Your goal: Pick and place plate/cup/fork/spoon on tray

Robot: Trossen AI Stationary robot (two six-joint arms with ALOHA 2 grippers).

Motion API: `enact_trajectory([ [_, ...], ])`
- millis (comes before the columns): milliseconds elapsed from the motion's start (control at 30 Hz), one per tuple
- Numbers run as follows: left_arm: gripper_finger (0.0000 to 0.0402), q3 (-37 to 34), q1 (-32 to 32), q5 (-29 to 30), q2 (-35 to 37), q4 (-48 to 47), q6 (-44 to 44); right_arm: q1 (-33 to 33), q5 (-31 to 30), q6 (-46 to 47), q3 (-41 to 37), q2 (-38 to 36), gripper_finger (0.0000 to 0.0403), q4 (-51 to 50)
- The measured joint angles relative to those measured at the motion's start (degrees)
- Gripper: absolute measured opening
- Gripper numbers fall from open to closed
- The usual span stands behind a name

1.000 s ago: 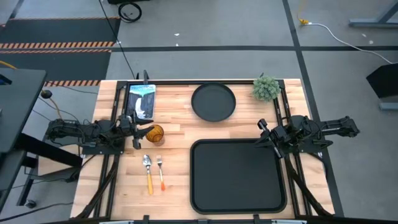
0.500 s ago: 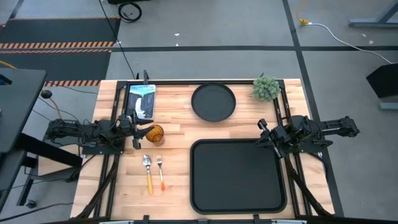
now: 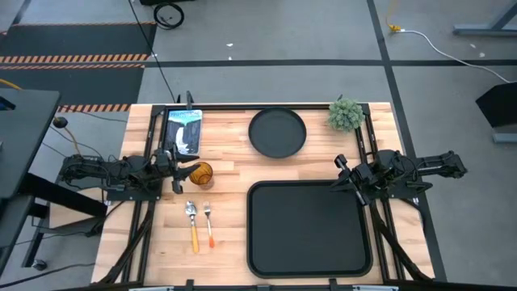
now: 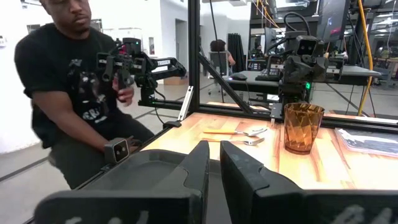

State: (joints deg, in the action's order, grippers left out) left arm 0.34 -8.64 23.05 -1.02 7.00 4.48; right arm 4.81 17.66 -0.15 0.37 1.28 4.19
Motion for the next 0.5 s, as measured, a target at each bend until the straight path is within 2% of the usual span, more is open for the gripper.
enact_trajectory([
  [167,0.0144,0.02,0.00,-0.01,0.00,-0.02,22.58,0.01,0.01,0.01,0.01,0.00,0.0045,0.00],
  [233,0.0144,0.00,0.00,-0.01,0.02,-0.03,28.78,0.00,-0.01,-0.01,0.01,0.00,0.0045,0.01],
  [333,0.0144,0.01,0.04,0.48,0.00,0.29,32.56,-0.01,0.00,0.00,0.00,0.00,0.0045,0.00],
  [500,0.0144,0.02,0.17,7.22,-0.07,2.48,33.87,0.01,0.00,0.01,-0.01,0.00,0.0045,0.00],
])
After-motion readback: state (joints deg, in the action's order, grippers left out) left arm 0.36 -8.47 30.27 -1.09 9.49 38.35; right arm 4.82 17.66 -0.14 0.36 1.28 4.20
